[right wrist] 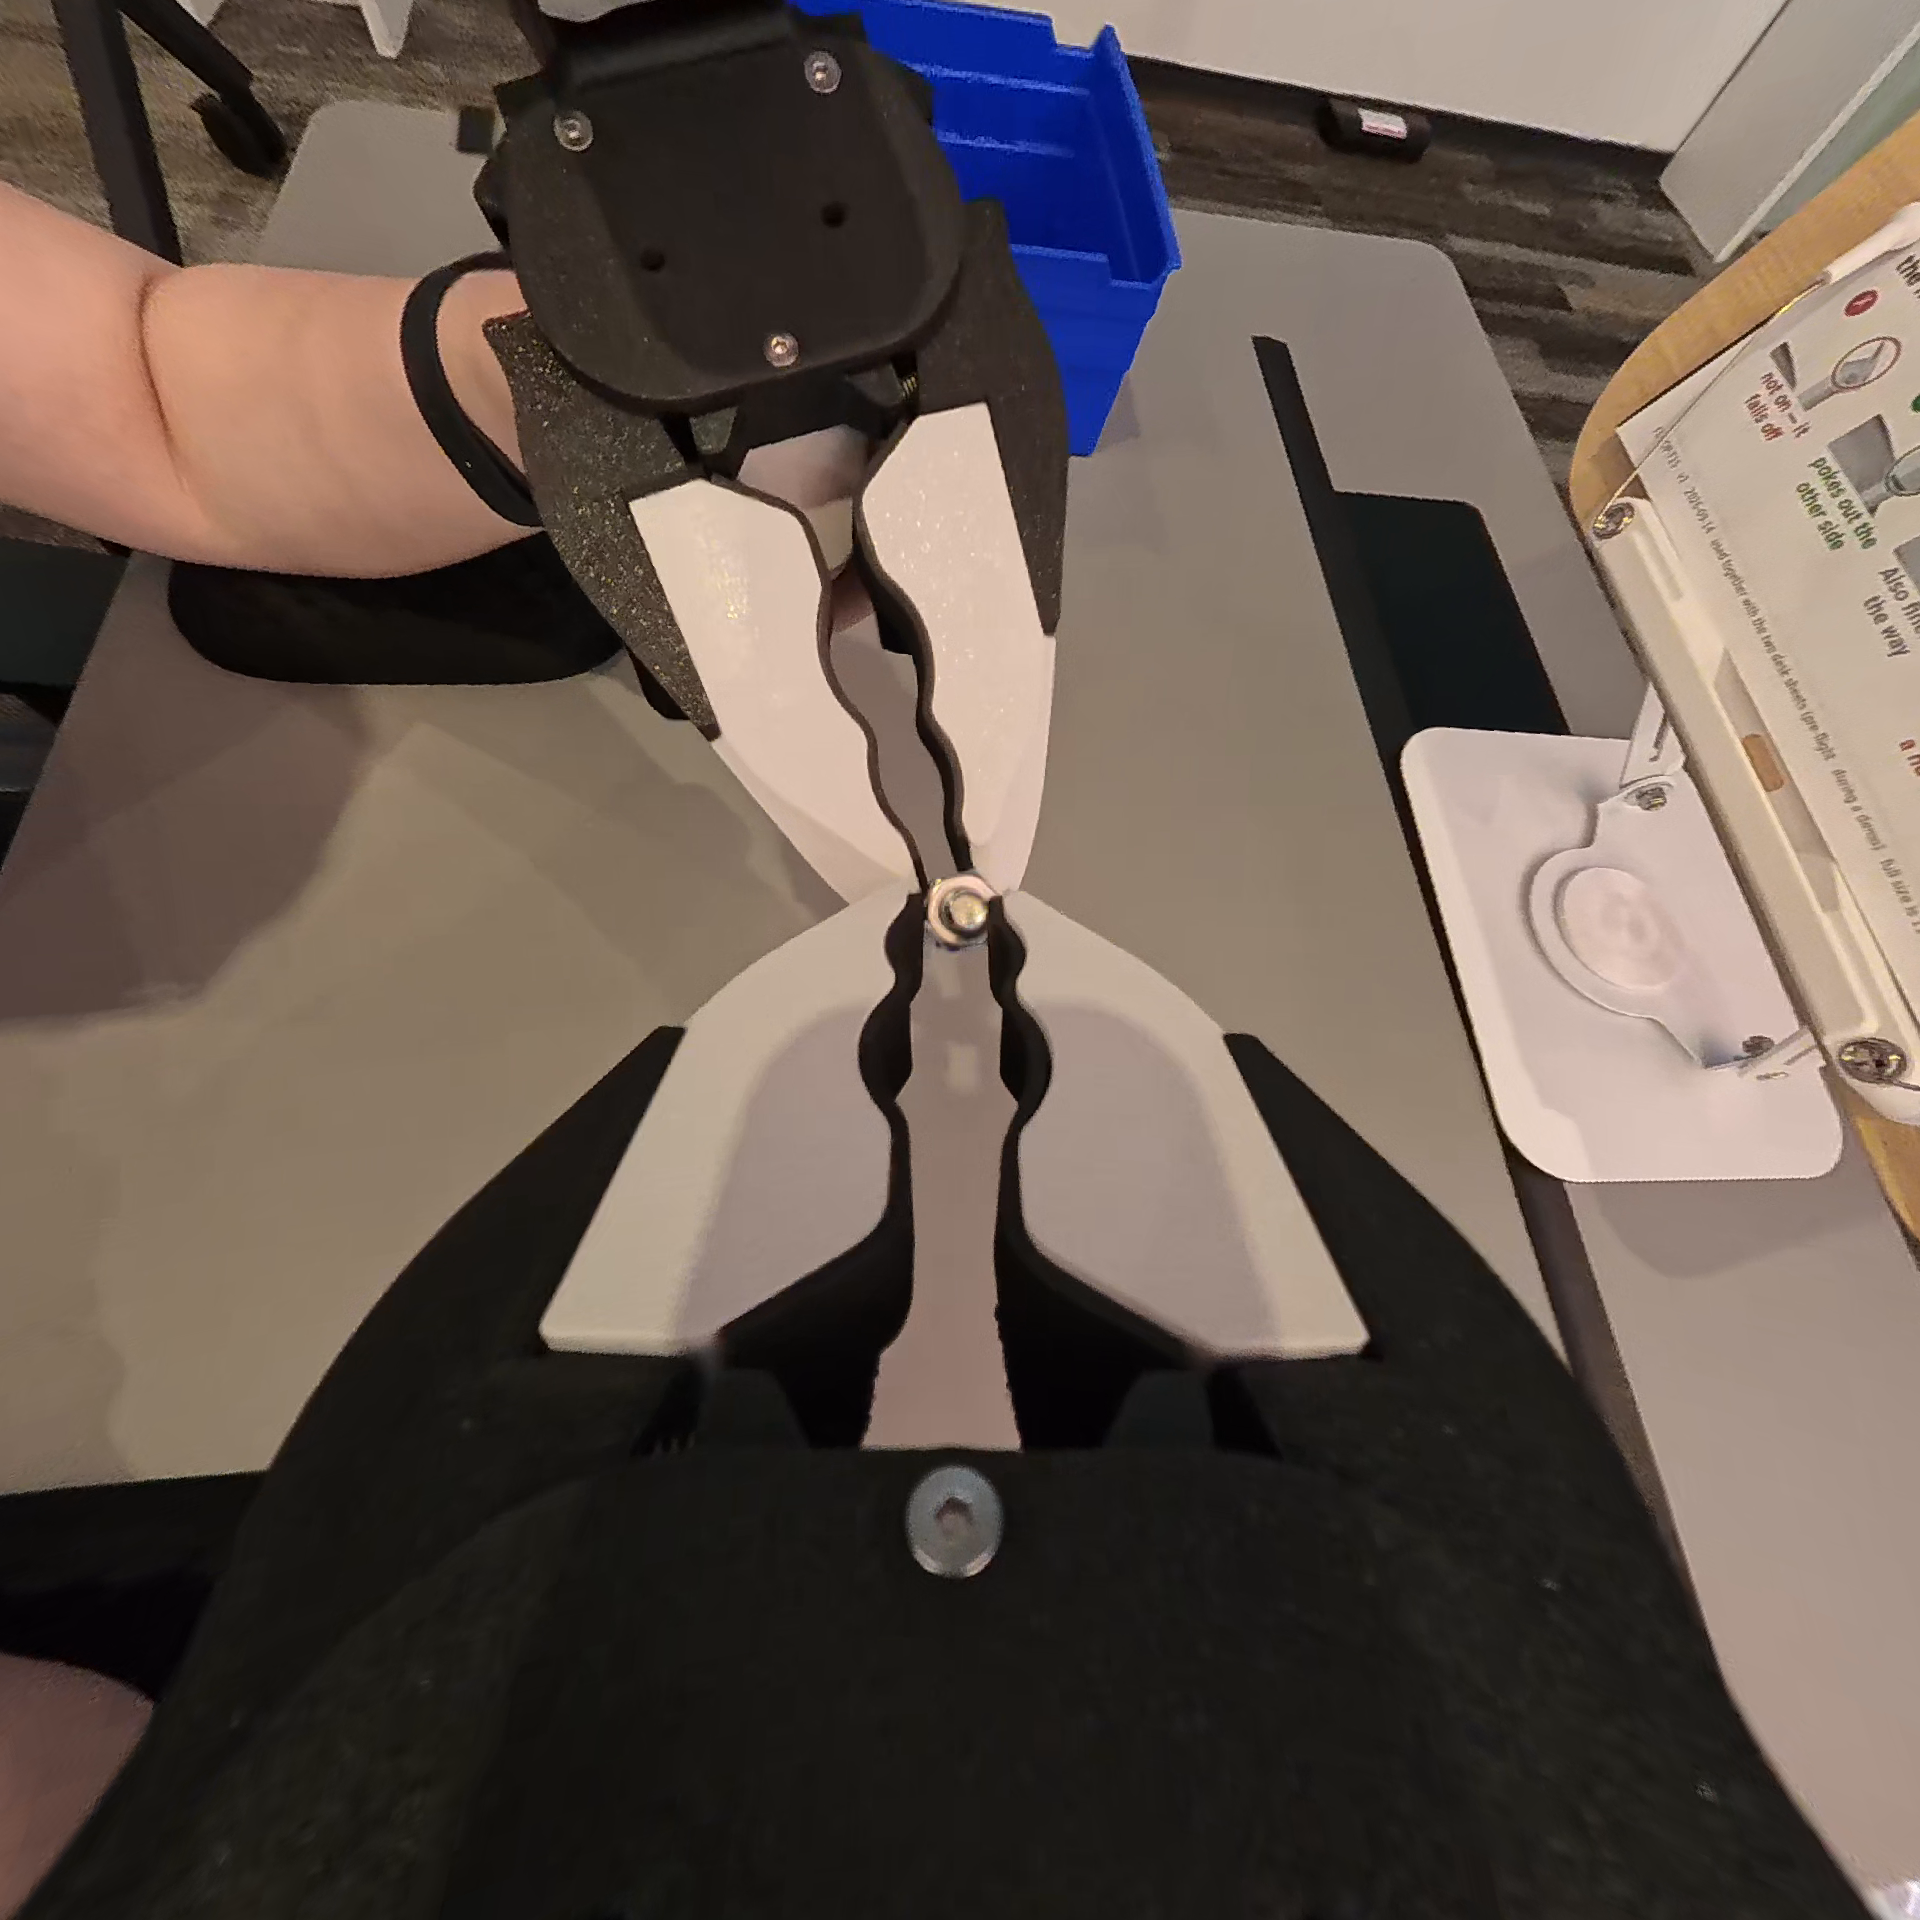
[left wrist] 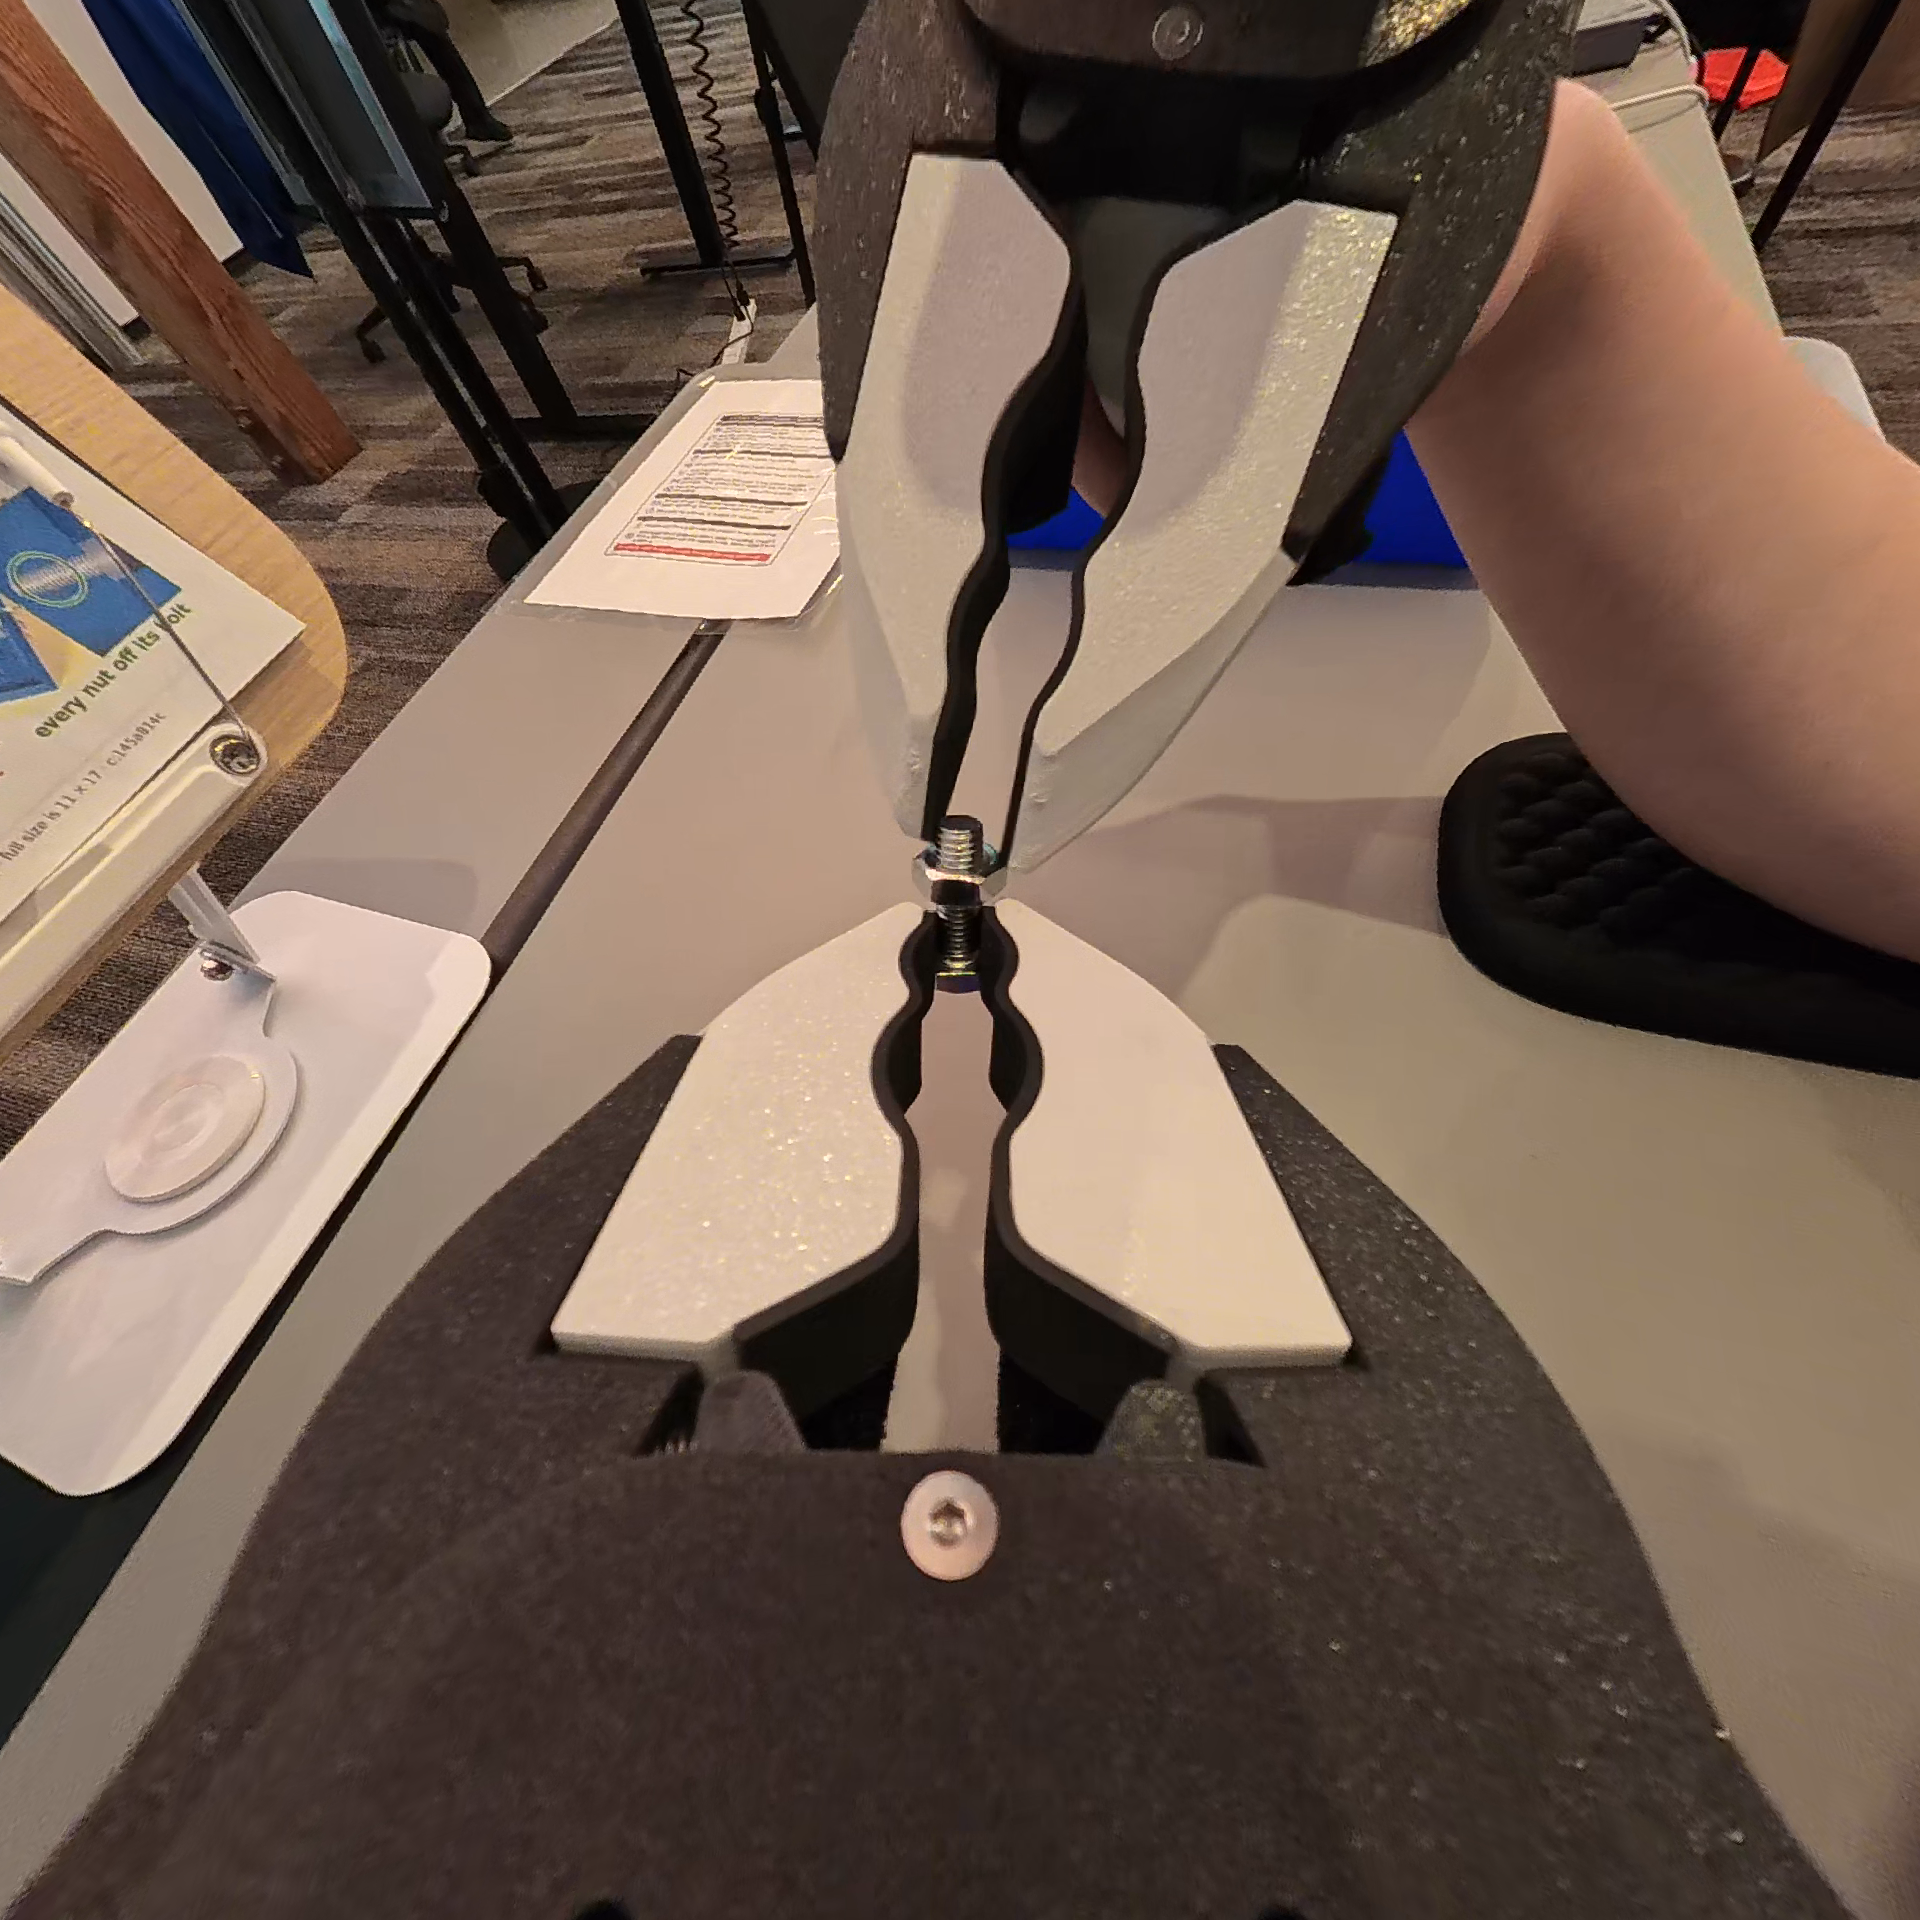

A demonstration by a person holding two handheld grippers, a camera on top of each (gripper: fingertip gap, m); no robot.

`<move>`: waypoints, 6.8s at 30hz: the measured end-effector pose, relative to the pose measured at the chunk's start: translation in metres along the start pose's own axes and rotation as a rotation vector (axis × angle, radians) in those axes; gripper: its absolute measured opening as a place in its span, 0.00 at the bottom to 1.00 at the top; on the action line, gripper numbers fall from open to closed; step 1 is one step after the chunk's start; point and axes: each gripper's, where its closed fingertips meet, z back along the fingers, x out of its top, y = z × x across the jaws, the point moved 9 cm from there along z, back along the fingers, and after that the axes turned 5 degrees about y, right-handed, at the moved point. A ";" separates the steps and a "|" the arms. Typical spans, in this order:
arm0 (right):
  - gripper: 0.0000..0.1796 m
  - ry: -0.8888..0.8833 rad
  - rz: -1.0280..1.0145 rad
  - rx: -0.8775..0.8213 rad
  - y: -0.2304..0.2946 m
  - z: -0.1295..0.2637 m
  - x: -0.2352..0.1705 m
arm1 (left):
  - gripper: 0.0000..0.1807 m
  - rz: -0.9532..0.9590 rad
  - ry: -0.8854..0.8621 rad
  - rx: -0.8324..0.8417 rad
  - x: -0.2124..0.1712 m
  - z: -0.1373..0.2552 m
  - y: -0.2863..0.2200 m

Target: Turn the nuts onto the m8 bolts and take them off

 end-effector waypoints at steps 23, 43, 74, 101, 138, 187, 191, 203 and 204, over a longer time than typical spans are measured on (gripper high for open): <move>0.04 -0.006 -0.050 0.060 -0.001 0.000 -0.004 | 0.04 -0.058 0.031 0.009 0.001 -0.001 -0.006; 0.04 0.013 -0.042 0.019 -0.004 0.000 -0.002 | 0.17 -0.045 -0.014 0.046 -0.001 -0.002 -0.003; 0.04 -0.011 -0.057 0.019 -0.003 0.006 -0.002 | 0.09 -0.052 -0.009 0.020 -0.007 -0.013 -0.004; 0.05 -0.488 -0.074 0.180 -0.020 -0.009 0.005 | 0.09 0.172 -0.270 -0.108 0.006 0.026 0.015; 0.04 -0.285 -0.386 -0.205 0.012 0.164 -0.043 | 0.13 0.076 -0.142 -0.155 0.022 0.024 -0.015; 0.04 0.985 -1.160 -0.466 -0.064 0.235 -0.374 | 0.11 0.017 -0.041 -0.143 0.018 0.004 -0.022; 0.04 1.008 -1.156 -0.450 -0.064 0.234 -0.377 | 0.11 0.015 -0.034 -0.146 0.017 0.002 -0.022; 0.08 0.964 -1.132 -0.506 -0.062 0.243 -0.364 | 0.12 0.016 -0.041 -0.136 0.018 0.006 -0.020; 0.09 0.961 -1.115 -0.520 -0.061 0.248 -0.357 | 0.12 0.015 -0.047 -0.133 0.019 0.008 -0.020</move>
